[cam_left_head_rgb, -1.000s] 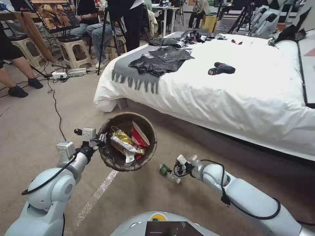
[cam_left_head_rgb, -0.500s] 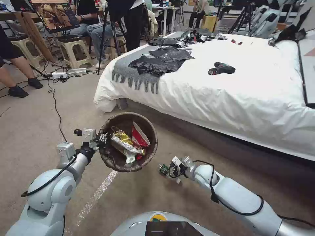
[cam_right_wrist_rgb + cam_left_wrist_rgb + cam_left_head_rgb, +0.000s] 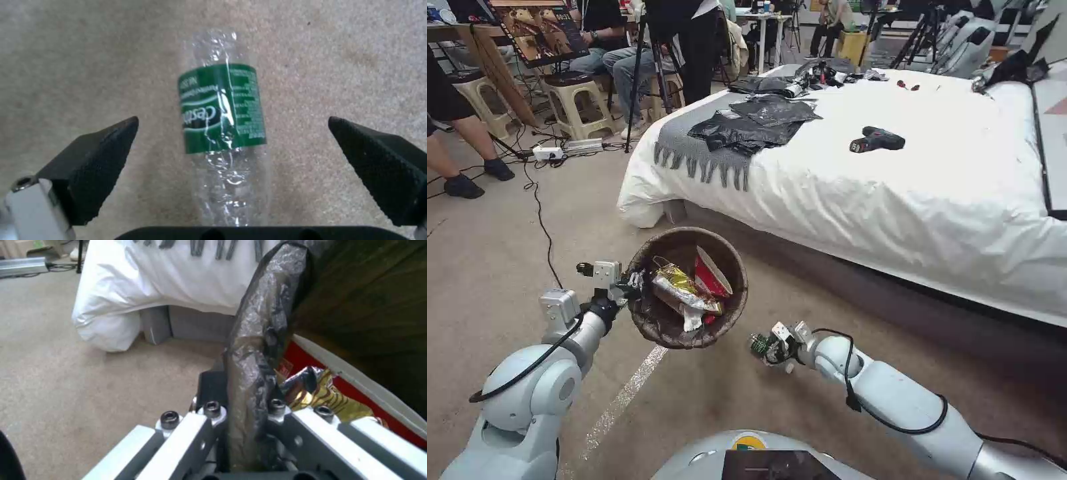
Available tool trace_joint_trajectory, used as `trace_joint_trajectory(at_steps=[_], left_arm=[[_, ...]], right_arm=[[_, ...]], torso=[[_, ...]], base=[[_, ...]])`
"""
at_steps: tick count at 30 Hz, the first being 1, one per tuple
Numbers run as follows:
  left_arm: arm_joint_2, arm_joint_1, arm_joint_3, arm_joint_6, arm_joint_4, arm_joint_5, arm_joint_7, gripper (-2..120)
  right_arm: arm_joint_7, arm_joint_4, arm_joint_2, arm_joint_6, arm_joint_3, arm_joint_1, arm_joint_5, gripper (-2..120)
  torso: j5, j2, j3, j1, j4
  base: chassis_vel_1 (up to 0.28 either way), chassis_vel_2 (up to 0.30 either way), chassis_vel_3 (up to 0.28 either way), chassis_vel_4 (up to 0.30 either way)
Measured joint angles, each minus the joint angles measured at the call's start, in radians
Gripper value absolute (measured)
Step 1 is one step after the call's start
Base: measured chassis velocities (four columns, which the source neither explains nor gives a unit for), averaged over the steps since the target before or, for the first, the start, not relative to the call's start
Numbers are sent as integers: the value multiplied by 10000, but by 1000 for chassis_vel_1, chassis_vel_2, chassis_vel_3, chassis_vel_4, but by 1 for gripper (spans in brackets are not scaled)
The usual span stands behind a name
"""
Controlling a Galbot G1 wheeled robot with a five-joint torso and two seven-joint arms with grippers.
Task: Pick up the trash bin, then pick up the garbage from the floor and place it into the trash bin.
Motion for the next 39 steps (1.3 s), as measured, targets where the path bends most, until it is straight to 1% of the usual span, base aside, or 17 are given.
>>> trace_joint_trajectory(at_steps=[14,19,28,39], left_arm=[[-153,76,16,0,-128,104,-7,2],[-197,105,10,0,-151,134,-8,2],[-239,101,43,-1,-209,142,-11,2],[-306,122,75,-11,-209,217,-6,2]], right_arm=[[0,-896,443,-16,-183,444,-267,100],[-2,-1352,718,-1,-286,684,-456,100],[48,-1704,865,4,-405,825,-666,100],[170,-1798,1055,0,-546,880,-741,100]], torso=[[0,0,0,0,-1],[1,0,0,0,1],[1,0,0,0,-1],[0,0,0,0,-1]], base=[[0,0,0,0],[0,0,0,0],[0,0,0,0],[0,0,0,0]])
